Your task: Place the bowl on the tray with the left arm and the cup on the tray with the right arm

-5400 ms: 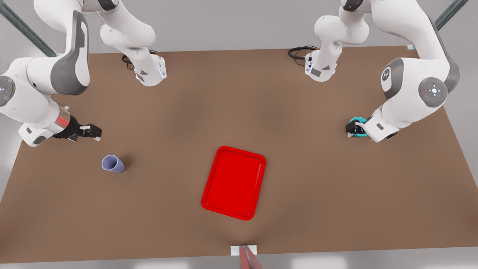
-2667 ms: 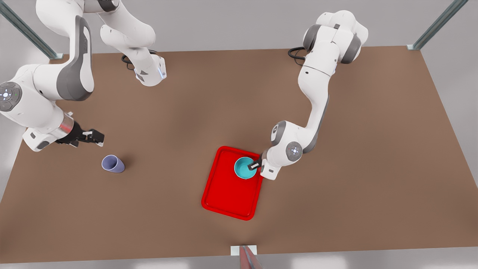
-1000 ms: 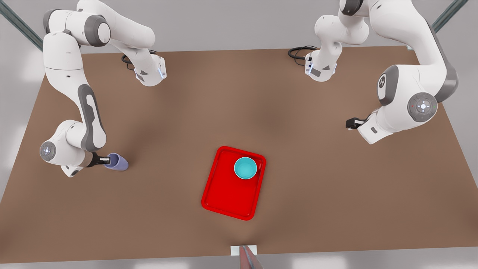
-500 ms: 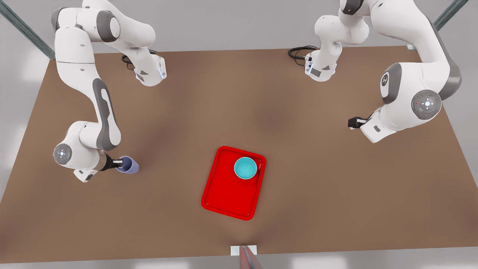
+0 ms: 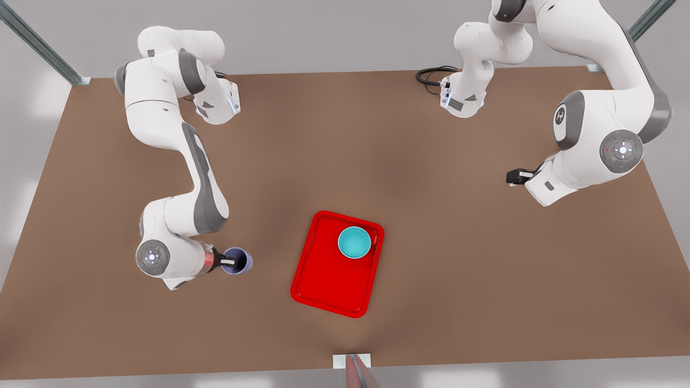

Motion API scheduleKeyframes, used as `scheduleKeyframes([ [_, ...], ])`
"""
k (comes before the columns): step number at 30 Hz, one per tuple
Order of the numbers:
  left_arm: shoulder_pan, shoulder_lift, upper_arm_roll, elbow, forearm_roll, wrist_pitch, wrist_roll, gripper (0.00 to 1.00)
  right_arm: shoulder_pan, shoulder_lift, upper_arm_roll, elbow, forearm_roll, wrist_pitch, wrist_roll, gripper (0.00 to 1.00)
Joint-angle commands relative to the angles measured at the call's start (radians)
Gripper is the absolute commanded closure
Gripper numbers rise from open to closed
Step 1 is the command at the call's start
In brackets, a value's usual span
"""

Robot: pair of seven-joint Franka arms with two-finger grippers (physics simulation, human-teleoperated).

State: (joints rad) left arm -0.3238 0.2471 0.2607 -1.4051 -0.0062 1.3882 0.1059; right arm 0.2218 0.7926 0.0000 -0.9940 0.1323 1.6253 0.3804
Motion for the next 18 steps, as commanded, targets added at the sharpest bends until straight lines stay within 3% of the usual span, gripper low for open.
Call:
scheduleKeyframes([
  [1, 0.000, 0.000, 0.000, 0.000, 0.000, 0.000, 0.000, 0.00, 0.001, 0.005, 0.000, 0.011, -0.003, -0.007, 0.003, 0.79],
  [7, 0.000, 0.000, 0.002, 0.000, 0.000, 0.000, 0.000, 0.00, 0.096, 0.188, 0.078, 0.270, -0.003, 0.031, 0.061, 0.79],
  [11, 0.000, 0.001, 0.002, 0.000, 0.000, 0.000, -0.002, 0.00, 0.102, 0.247, 0.158, 0.293, -0.005, 0.195, 0.081, 0.79],
  [18, 0.000, 0.009, 0.000, 0.000, -0.001, 0.000, -0.003, 0.00, 0.189, 0.382, 0.167, 0.385, -0.023, 0.248, 0.078, 0.79],
])
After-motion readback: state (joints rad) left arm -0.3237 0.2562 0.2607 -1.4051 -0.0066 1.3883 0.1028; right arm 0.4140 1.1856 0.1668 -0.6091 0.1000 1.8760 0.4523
